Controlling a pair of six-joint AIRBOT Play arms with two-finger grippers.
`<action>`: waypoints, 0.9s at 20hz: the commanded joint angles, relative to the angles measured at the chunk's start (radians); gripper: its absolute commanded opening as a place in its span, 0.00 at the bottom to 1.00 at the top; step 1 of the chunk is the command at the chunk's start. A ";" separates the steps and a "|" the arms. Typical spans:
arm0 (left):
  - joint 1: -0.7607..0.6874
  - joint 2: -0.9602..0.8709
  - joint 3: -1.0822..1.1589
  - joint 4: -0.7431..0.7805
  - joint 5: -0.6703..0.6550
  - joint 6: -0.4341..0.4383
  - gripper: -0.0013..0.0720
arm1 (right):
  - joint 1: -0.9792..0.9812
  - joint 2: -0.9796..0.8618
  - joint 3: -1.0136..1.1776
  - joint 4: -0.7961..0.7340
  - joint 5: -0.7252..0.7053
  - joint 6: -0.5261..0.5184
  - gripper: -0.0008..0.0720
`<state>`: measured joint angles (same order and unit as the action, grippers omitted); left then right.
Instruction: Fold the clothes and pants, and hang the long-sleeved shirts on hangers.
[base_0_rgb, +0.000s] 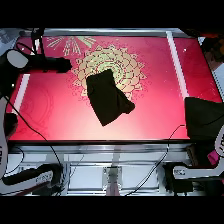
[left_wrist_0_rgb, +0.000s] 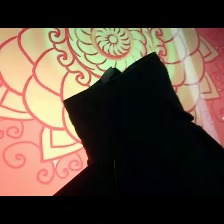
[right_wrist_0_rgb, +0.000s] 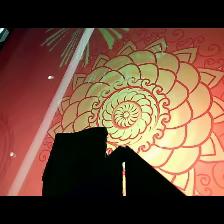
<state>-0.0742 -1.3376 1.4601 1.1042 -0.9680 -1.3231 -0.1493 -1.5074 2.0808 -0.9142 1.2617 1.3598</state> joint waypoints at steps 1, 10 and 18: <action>0.002 -0.050 0.000 0.100 -0.002 0.000 0.03 | 0.001 0.001 0.000 0.029 -0.006 0.001 0.05; 0.001 -0.227 0.000 -0.039 -0.004 -0.014 0.04 | 0.024 -0.169 -0.105 0.309 0.334 0.151 0.05; 0.001 -0.176 0.000 -0.039 0.040 0.076 0.03 | 0.210 -0.394 -0.106 0.067 0.465 0.218 0.34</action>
<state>-0.0731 -1.5288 1.4601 1.0683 -0.9405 -1.2743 -0.0010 -1.8233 1.9762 -0.7891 1.6787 1.5642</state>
